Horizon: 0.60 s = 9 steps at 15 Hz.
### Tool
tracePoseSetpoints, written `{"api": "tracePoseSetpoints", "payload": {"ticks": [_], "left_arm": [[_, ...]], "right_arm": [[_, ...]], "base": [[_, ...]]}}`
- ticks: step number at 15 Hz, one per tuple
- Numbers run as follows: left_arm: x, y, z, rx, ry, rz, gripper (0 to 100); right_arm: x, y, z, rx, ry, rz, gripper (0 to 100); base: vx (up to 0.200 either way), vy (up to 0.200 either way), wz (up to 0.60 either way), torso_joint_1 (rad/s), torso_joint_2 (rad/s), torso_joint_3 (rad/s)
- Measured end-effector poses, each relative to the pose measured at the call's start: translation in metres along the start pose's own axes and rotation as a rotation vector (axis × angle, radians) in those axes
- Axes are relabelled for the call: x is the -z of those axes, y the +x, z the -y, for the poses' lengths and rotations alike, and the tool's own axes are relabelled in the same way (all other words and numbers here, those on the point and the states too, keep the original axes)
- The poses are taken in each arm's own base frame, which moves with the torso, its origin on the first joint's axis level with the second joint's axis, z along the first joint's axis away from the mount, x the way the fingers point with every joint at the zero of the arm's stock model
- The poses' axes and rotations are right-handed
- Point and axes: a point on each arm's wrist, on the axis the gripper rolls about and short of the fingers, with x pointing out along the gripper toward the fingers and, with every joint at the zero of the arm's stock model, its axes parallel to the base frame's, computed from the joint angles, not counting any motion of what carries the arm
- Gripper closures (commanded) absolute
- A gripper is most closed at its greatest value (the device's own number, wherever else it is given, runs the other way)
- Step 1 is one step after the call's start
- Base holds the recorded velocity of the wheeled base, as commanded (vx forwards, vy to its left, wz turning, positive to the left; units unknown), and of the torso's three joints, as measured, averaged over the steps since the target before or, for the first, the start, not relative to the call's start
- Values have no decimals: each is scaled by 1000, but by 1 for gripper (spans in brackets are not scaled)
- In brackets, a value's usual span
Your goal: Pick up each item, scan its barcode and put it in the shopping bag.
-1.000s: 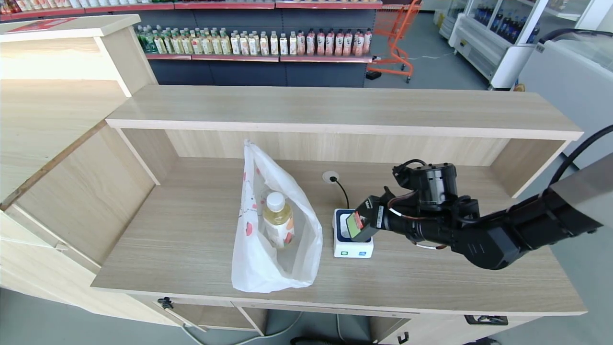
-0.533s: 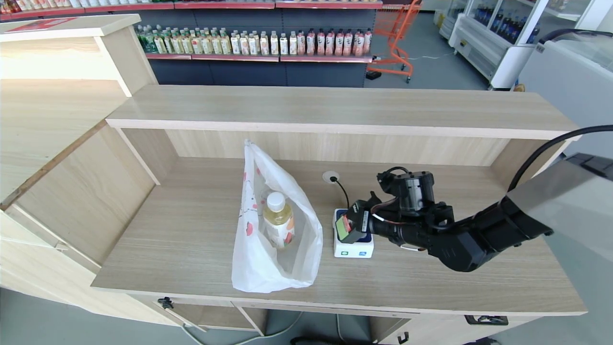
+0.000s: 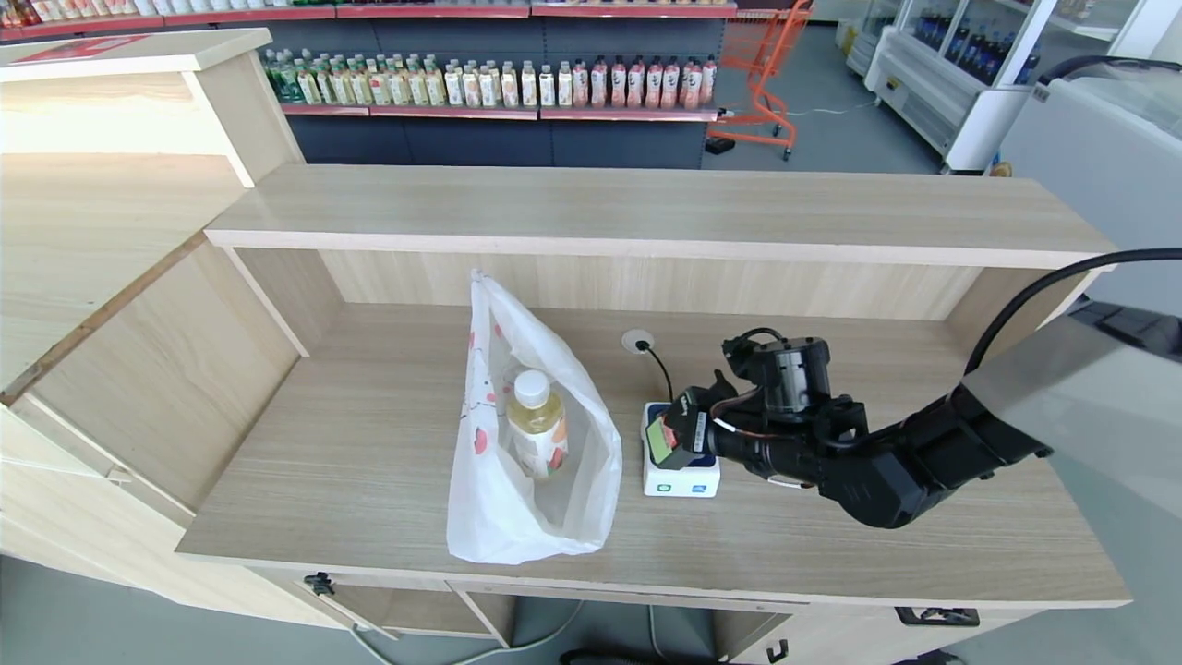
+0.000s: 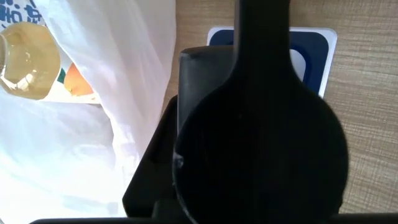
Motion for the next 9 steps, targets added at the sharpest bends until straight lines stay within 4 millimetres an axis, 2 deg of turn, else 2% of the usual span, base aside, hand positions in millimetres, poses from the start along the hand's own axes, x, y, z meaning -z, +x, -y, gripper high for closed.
{"api": "tracePoseSetpoints", "payload": {"ticks": [2, 4, 6, 8, 9], "left_arm": [[0, 0, 0, 0, 0, 0, 0], [0, 0, 0, 0, 0, 0, 0], [0, 0, 0, 0, 0, 0, 0], [0, 0, 0, 0, 0, 0, 0], [0, 0, 0, 0, 0, 0, 0]], "right_arm": [[-7, -7, -5, -11, 13, 20, 100], [-23, -22, -15, -39, 12, 73, 100], [-44, -48, -25, -66, -22, 144, 100], [-61, -78, -33, -77, -133, 208, 100], [-64, -93, -35, -82, -179, 230, 100]], "base": [[0, 0, 0, 0, 0, 0], [0, 0, 0, 0, 0, 0], [0, 0, 0, 0, 0, 0], [0, 0, 0, 0, 0, 0], [0, 200, 0, 2, -2, 2]]}}
